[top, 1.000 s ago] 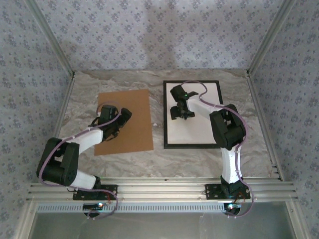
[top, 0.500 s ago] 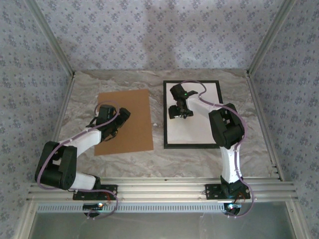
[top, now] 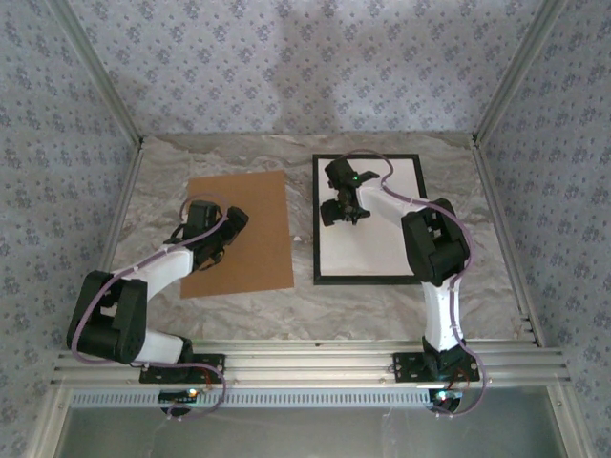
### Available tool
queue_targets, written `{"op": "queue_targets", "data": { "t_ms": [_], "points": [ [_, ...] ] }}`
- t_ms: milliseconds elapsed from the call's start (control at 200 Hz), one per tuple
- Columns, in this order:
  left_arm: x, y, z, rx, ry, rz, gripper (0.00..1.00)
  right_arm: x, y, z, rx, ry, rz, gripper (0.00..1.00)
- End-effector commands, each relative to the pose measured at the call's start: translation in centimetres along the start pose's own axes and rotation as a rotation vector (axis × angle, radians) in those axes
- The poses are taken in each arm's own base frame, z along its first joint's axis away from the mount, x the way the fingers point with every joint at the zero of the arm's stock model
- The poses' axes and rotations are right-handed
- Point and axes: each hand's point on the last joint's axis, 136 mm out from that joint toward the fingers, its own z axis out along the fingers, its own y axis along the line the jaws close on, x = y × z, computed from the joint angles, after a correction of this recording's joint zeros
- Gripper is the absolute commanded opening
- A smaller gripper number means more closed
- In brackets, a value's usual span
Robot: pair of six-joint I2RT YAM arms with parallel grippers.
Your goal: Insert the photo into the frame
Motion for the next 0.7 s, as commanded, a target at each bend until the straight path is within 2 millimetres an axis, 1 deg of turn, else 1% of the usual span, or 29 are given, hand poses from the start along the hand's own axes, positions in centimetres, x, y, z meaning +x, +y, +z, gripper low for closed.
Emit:
{"op": "queue_targets", "data": {
  "t_ms": [0,25,110,225,310,410,460,525,565,635,695],
  "points": [
    [-0.9,0.2,-0.8,0.002,-0.020,0.010,0.98,-1.9,-0.1,-3.9,-0.017,-0.092,0.021,1.00],
    [-1.1,0.3,-0.9,0.002,-0.024,0.009,0.99,-2.5,0.0,-4.4,-0.029,-0.127,0.049,1.00],
    [-2.2,0.6,-1.4,-0.002,-0.045,0.005,0.99,-3.1,0.1,-5.8,-0.071,-0.166,0.095,1.00],
    [-3.7,1.4,-2.2,-0.007,-0.068,-0.001,0.99,-3.7,1.8,-7.2,-0.226,-0.185,0.105,1.00],
    [-4.8,2.5,-2.8,-0.018,-0.079,-0.020,0.99,-4.0,2.0,-7.7,-0.234,-0.207,0.114,1.00],
    [-6.0,4.1,-3.3,-0.033,-0.088,-0.036,0.98,-4.0,3.1,-8.0,-0.219,-0.220,0.118,1.00],
    [-6.5,5.0,-3.5,-0.043,-0.086,-0.050,0.99,-3.9,4.0,-8.1,-0.206,-0.226,0.115,0.97],
    [-7.1,6.3,-3.6,-0.055,-0.084,-0.074,0.99,-3.6,5.2,-8.1,-0.191,-0.220,0.127,0.87],
    [-7.4,7.0,-3.7,-0.060,-0.086,-0.087,0.98,-3.4,6.3,-8.1,-0.196,-0.215,0.130,0.82],
    [-8.0,8.2,-3.8,-0.076,-0.093,-0.098,0.99,-3.0,8.1,-7.9,-0.200,-0.204,0.159,0.77],
    [-8.7,9.0,-4.0,-0.090,-0.103,-0.093,0.98,-2.5,10.3,-7.7,-0.208,-0.205,0.169,0.74]
  ]
}}
